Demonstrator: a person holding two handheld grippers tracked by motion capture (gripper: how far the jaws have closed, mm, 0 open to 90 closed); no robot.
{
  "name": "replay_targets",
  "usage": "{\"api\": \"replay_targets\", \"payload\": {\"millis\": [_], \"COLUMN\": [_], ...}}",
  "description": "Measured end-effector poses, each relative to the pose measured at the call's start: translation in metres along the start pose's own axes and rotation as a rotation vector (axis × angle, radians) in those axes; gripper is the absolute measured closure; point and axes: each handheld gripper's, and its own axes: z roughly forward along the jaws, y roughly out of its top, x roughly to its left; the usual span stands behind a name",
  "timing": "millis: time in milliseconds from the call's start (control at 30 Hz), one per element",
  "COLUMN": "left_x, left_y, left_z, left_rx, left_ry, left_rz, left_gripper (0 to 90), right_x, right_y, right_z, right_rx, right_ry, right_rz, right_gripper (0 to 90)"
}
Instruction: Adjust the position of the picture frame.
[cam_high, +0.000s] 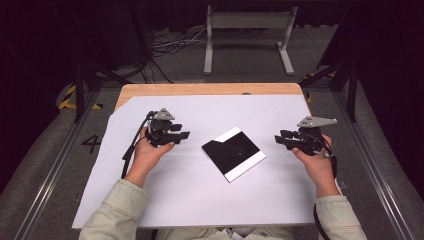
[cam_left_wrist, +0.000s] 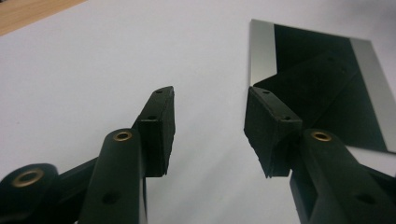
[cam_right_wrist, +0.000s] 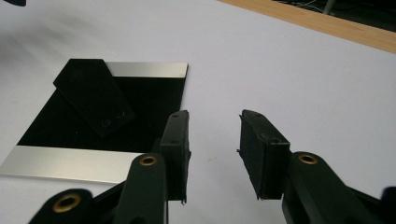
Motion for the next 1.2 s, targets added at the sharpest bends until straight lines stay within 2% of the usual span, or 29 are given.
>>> {"api": "replay_targets", "payload": {"millis": [33, 267, 467, 567, 767, 933, 967, 1133, 1200], "left_x": [0.001, 0.001, -0.007, -0.010, -0.017, -0.017, -0.016, -0.013, -0.011], "left_y": [0.001, 0.005, 0.010, 0.012, 0.012, 0.009, 0.008, 0.004, 0.003], "left_z": [0.002, 0.015, 0.028, 0.032, 0.051, 0.064, 0.065, 0.072, 0.075], "left_rx": [-0.013, -0.005, 0.018, 0.029, 0.090, 0.130, 0.137, 0.157, 0.157], "left_ry": [-0.007, -0.020, -0.024, -0.027, -0.047, -0.063, -0.067, -0.073, -0.106], "left_rz": [-0.018, -0.044, -0.012, -0.013, -0.009, -0.029, -0.034, -0.059, -0.083], "left_gripper": [54.8, 57.4, 59.3, 60.9, 67.9, 74.7, 78.5, 82.6, 85.5], "right_x": [0.000, -0.005, -0.006, -0.006, -0.003, -0.003, -0.003, -0.002, -0.001], "right_y": [-0.001, -0.011, -0.016, -0.018, -0.021, -0.023, -0.023, -0.023, -0.022], "right_z": [-0.001, -0.010, -0.016, -0.017, -0.019, -0.020, -0.020, -0.019, -0.019], "right_rx": [0.001, 0.003, 0.011, 0.016, 0.029, 0.029, 0.030, 0.033, 0.034], "right_ry": [0.000, -0.016, -0.026, -0.027, -0.032, -0.036, -0.034, -0.033, -0.031], "right_rz": [0.000, 0.032, 0.051, 0.056, 0.054, 0.055, 0.051, 0.050, 0.047], "right_gripper": [63.1, 62.8, 62.5, 62.4, 61.4, 60.5, 60.3, 59.9, 59.7]}}
